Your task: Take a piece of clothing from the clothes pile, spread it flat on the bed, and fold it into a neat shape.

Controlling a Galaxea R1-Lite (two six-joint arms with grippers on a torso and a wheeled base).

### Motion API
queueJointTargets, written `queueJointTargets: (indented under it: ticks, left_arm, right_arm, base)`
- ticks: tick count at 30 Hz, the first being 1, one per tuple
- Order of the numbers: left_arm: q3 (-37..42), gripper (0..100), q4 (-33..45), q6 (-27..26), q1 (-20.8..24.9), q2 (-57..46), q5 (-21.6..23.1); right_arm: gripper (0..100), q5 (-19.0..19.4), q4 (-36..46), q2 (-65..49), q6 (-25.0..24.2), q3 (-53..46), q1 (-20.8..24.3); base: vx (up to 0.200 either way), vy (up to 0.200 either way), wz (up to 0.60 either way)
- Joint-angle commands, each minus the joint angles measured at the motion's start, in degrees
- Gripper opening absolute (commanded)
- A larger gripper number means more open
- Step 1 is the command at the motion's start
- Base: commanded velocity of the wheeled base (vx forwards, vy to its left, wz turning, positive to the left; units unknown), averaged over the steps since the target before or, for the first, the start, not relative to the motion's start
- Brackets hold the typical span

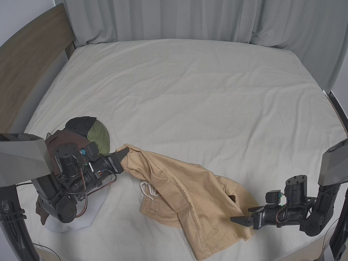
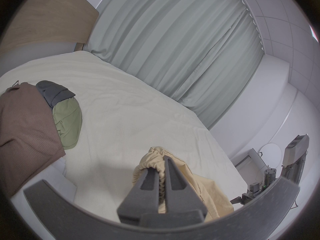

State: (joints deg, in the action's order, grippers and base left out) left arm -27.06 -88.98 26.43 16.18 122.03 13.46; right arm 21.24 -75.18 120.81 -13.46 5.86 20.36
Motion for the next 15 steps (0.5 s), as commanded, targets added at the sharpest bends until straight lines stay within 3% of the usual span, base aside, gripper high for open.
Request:
queueJointTargets:
  ticks: [1,3,4,9,15]
  left_arm:
    - [-0.01,0,-0.05,0.03,-0.01,0.05,-0.01]
    - [-0.01,0,-0.14,0.03,-0.01,-0.04,-0.01]
    - [-0.01,0,-0.14,0.03,-0.09,-0.04,-0.01]
    - [0.08,0,-0.05,0.03,-0.01,0.05,-0.01]
    - [0.17,0,-0.05,0.03,-0.01,0.05,-0.01]
  right_arm:
    - [100,-0.14,-3.92,6.9,0.01,-1.73,0.03]
    - [100,-0.23,-5.94,8.13,0.1,-2.17,0.03]
    - [0,-0.23,-7.7,8.92,0.1,-2.52,0.03]
    - [0,-0.23,-13.15,10.85,0.1,-4.02,-0.06]
    - [0,-0.14,-13.15,10.06,0.19,-3.93,-0.41]
  base:
    - [0.0,0.0,0.0]
    - [0.0,0.0,0.0]
    - [0.0,0.0,0.0]
    - [0.0,0.0,0.0]
    - [0.0,0.0,0.0]
